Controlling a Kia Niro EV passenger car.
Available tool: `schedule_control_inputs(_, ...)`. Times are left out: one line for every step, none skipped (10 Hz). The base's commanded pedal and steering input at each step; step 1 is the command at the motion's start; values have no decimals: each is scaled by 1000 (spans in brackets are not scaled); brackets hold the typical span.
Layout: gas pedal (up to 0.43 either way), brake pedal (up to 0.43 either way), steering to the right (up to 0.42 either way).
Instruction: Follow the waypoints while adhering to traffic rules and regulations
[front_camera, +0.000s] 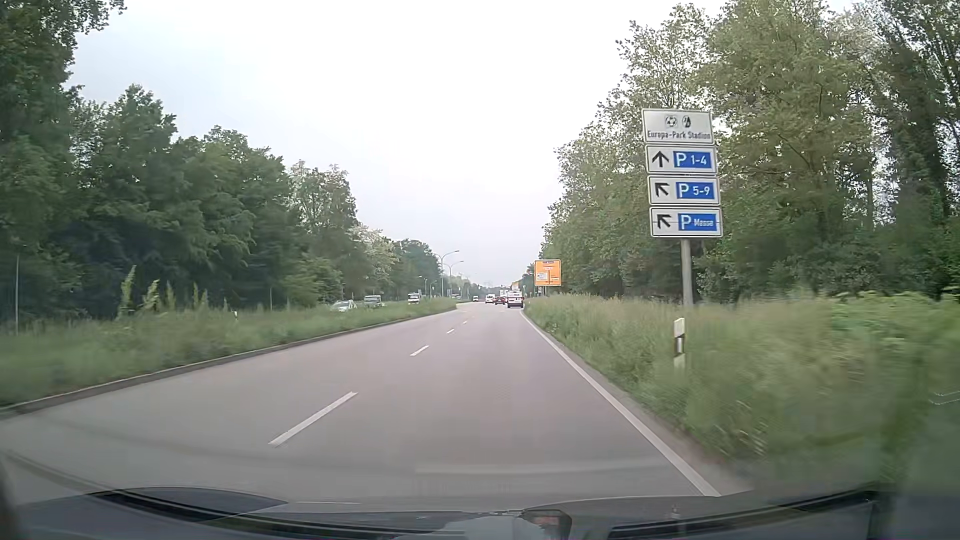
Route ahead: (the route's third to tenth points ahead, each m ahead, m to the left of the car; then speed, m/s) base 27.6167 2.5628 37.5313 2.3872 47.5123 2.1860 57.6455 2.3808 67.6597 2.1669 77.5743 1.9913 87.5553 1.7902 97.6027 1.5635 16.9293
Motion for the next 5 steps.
schedule_control_inputs(0,0,0)
schedule_control_inputs(0,0,0)
schedule_control_inputs(0,0,0)
schedule_control_inputs(0,0,0)
schedule_control_inputs(0,0,0)
